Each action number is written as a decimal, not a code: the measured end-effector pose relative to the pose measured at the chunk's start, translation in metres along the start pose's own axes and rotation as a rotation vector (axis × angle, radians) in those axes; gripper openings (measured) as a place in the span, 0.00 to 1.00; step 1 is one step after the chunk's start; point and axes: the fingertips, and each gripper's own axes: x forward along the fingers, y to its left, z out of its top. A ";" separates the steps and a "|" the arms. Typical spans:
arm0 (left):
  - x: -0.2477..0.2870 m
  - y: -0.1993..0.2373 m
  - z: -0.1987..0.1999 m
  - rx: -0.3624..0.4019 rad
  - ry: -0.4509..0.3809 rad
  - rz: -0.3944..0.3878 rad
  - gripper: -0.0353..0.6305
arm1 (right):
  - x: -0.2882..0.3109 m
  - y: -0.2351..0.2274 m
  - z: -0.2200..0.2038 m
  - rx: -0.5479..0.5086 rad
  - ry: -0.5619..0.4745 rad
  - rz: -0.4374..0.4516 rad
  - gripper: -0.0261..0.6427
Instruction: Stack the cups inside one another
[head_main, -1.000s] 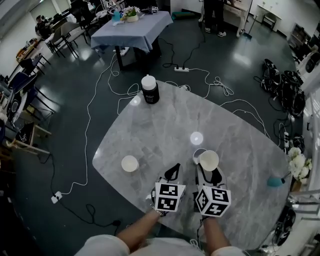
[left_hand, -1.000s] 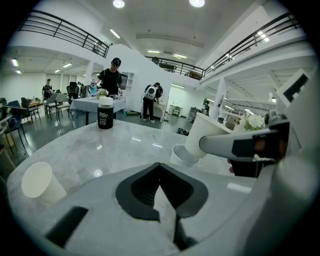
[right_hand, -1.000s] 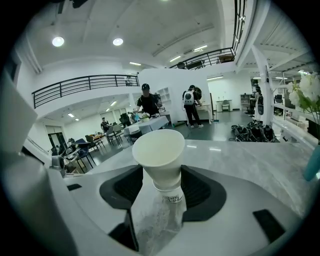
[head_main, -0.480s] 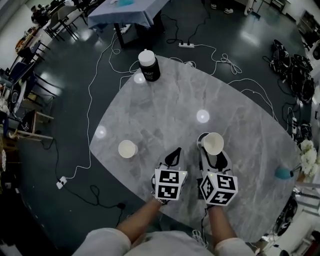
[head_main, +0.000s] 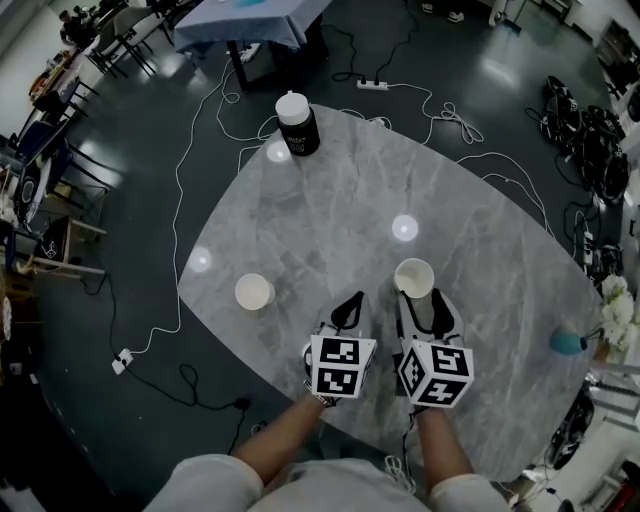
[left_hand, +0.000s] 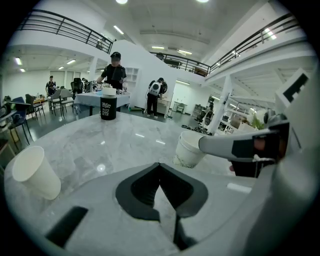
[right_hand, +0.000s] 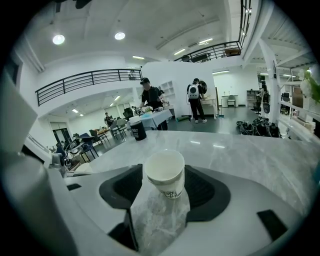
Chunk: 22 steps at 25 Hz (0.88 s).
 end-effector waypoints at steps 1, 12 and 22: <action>-0.001 0.000 0.000 0.000 -0.001 0.000 0.05 | -0.001 0.000 0.000 0.001 -0.002 -0.002 0.37; -0.015 0.001 -0.004 -0.003 -0.010 0.004 0.05 | -0.016 0.001 0.000 0.015 -0.026 -0.031 0.37; -0.043 -0.001 -0.002 0.011 -0.038 0.005 0.05 | -0.048 0.004 0.011 0.024 -0.104 -0.065 0.29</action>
